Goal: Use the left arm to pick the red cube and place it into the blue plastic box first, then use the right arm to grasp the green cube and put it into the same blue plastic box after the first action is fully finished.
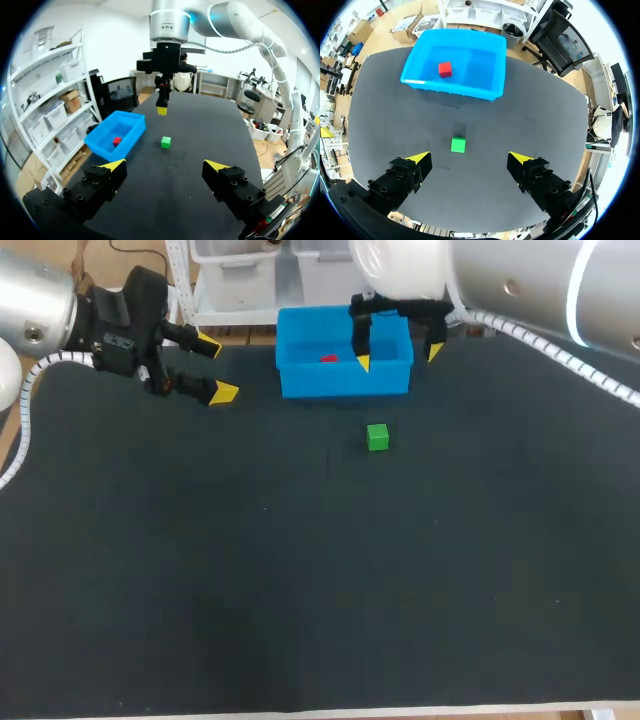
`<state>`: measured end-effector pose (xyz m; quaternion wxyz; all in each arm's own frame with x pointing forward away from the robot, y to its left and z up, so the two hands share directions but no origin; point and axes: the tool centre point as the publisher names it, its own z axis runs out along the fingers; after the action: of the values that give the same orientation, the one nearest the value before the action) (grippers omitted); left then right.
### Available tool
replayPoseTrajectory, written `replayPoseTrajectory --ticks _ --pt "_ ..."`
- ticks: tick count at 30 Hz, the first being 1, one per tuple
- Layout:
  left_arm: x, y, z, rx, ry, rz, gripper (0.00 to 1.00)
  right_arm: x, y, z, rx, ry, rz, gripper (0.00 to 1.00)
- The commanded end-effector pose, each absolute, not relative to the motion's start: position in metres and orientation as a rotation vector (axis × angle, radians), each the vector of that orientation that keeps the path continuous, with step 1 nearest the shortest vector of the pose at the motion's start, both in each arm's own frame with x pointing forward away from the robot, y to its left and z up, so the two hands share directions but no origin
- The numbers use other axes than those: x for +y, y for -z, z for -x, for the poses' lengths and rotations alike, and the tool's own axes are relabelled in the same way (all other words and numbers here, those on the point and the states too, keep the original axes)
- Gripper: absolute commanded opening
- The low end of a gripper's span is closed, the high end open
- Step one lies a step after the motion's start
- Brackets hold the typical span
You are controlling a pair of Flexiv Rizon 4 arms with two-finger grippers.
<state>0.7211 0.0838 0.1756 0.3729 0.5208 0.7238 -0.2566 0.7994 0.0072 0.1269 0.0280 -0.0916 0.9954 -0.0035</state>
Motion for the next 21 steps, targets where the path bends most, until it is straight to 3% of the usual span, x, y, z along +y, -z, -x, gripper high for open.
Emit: replayPoseTrajectory --ticks 1,21 --pt "0.0849 -0.1749 -0.7214 1.849 0.660 -1.336 1.00 0.0083 -0.1276 -0.8023 3.090 0.014 0.283 1.00" --pt "0.0849 -0.1749 -0.7214 1.849 0.660 -1.336 1.00 0.0062 -0.1208 -0.8005 3.098 0.003 0.299 1.00"
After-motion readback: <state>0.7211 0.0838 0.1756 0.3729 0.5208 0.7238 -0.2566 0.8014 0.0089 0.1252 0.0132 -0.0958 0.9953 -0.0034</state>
